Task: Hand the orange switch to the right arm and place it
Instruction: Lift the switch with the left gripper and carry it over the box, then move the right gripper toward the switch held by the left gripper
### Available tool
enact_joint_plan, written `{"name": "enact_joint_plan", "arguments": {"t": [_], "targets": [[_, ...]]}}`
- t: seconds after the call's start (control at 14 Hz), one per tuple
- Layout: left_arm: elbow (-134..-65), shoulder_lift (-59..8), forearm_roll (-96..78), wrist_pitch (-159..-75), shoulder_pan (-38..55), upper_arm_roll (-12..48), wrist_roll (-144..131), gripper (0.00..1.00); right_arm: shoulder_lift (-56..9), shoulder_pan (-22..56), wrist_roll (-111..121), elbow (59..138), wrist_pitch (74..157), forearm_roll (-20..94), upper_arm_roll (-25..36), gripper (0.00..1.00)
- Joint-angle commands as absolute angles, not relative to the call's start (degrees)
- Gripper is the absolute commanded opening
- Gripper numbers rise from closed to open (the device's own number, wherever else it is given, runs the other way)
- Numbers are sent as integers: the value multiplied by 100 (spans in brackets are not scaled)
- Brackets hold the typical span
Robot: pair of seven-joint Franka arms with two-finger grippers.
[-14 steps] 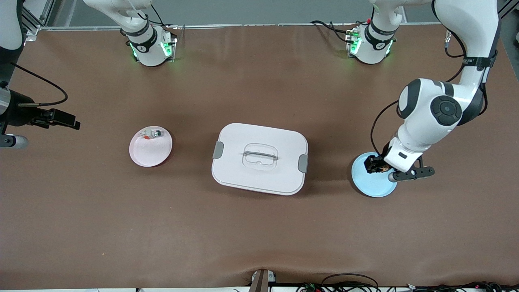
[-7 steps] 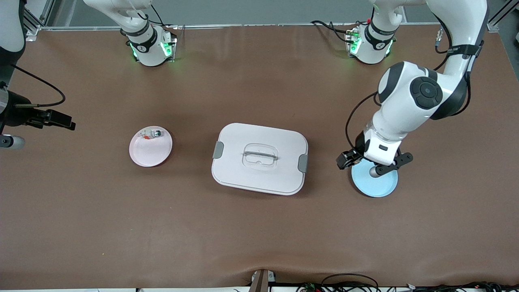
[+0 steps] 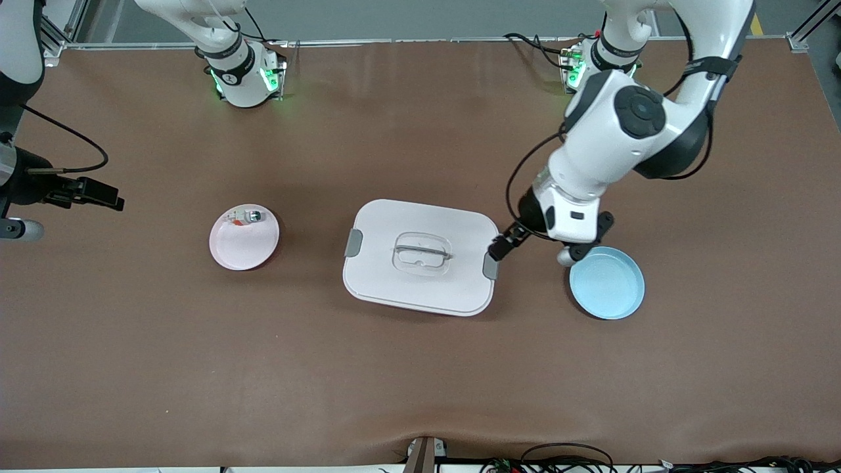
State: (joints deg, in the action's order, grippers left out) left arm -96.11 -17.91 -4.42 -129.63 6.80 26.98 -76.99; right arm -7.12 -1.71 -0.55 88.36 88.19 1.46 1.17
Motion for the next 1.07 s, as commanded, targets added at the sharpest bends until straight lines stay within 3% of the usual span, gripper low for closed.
{"name": "enact_joint_plan", "arguments": {"t": [0.0, 0.43, 1.0], "targets": [[-9089, -2047, -527, -12814, 1009, 2707, -8662, 0, -659, -150, -9, 8850, 8789, 193, 88, 100], [-8271, -2610, -510, -12814, 1801, 2707, -10843, 0, -616, -123, -97, 9025, 8911, 1771, 97, 100], [-7946, -2769, -817, -12814, 2232, 2707, -12137, 0, 210, 851, -44, 11116, 11028, 4769, 88, 100]]}}
